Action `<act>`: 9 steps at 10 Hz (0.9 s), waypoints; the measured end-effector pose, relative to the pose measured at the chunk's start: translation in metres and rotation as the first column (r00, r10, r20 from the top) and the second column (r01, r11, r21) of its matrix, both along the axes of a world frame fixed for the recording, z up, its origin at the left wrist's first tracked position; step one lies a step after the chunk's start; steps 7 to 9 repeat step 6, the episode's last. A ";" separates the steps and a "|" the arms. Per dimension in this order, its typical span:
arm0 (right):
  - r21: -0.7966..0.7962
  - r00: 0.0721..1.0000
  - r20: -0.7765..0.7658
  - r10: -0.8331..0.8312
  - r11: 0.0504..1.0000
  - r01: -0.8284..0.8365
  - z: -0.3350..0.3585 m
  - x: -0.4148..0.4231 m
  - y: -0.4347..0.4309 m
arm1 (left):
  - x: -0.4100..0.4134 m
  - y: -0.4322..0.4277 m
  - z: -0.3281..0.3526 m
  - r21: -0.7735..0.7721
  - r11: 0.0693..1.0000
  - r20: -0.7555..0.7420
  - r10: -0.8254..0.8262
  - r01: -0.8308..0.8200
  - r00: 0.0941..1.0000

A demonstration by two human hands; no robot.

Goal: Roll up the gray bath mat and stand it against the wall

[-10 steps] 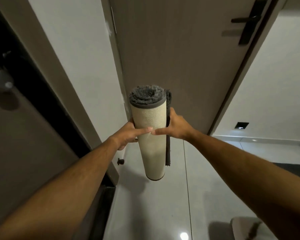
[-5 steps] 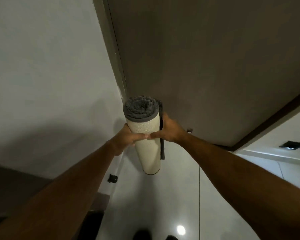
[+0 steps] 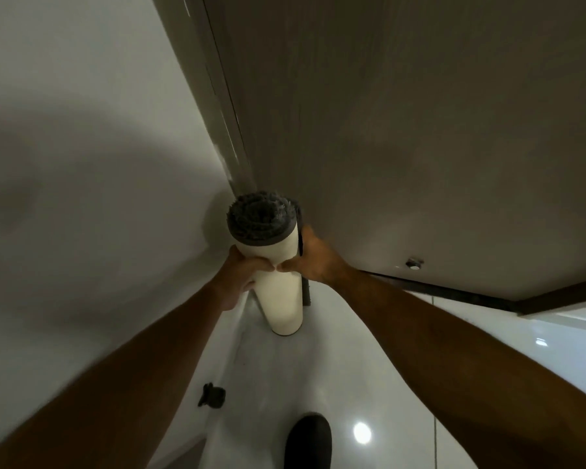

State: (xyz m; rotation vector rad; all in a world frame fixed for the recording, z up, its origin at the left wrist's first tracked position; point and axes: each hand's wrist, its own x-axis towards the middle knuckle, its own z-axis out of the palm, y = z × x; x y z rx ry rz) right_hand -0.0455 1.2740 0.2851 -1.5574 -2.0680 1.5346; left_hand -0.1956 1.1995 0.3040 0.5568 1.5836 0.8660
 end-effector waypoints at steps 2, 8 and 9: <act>0.012 1.000 -0.013 -0.012 1.000 0.012 -0.022 -0.032 0.033 | -0.021 0.036 -0.027 -0.044 0.985 -0.053 0.162 -0.165 0.985; 0.187 0.957 0.266 0.113 0.968 -0.166 0.024 -0.015 0.047 | 0.029 0.033 -0.002 -0.478 0.874 0.029 0.117 -0.089 0.993; 0.187 0.957 0.266 0.113 0.968 -0.166 0.024 -0.015 0.047 | 0.029 0.033 -0.002 -0.478 0.874 0.029 0.117 -0.089 0.993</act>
